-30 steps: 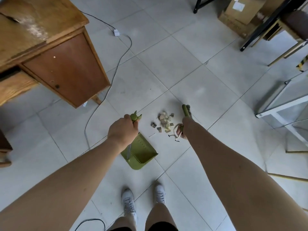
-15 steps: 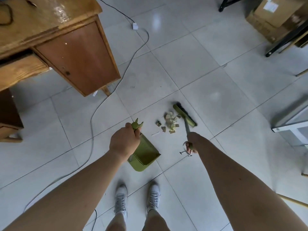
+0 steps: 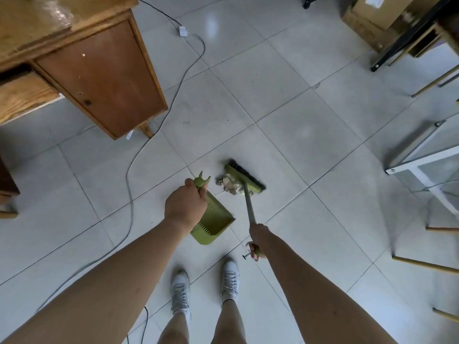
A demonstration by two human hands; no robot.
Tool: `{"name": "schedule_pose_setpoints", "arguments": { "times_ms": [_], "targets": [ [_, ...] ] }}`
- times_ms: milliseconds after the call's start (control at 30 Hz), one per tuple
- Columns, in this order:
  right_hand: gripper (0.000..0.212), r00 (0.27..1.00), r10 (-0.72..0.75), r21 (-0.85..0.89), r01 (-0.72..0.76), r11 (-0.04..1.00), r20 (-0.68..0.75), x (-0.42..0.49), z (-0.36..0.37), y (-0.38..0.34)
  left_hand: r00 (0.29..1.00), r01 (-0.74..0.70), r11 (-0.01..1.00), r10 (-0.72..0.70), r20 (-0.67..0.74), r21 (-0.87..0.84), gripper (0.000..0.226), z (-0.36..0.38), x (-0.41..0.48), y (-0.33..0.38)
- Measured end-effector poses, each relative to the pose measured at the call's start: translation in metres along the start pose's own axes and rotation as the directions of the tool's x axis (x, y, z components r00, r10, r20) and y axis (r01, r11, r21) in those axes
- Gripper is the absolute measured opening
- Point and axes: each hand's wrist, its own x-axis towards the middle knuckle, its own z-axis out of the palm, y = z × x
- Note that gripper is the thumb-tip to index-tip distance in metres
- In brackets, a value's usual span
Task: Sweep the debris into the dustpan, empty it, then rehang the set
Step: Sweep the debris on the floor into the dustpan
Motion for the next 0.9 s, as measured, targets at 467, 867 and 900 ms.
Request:
{"name": "schedule_pose_setpoints", "arguments": {
  "times_ms": [467, 867, 900],
  "targets": [
    [0.032, 0.974, -0.151, 0.174, 0.181, 0.968, -0.171, -0.01, -0.006, -0.014, 1.0, 0.004, 0.999, -0.003, 0.029, -0.047, 0.041, -0.011, -0.014, -0.064],
    [0.024, 0.976, -0.211, 0.137, 0.217, 0.967, -0.06, -0.01, 0.061, -0.016, 0.994, -0.011, 0.997, 0.019, 0.112, -0.077, 0.04, -0.01, -0.016, -0.089],
    [0.025, 0.974, -0.219, 0.125, 0.225, 0.966, -0.058, -0.01, 0.065, -0.016, 0.994, -0.012, 0.997, 0.021, 0.111, -0.076, 0.04, -0.01, -0.016, -0.09]
  ]
}}
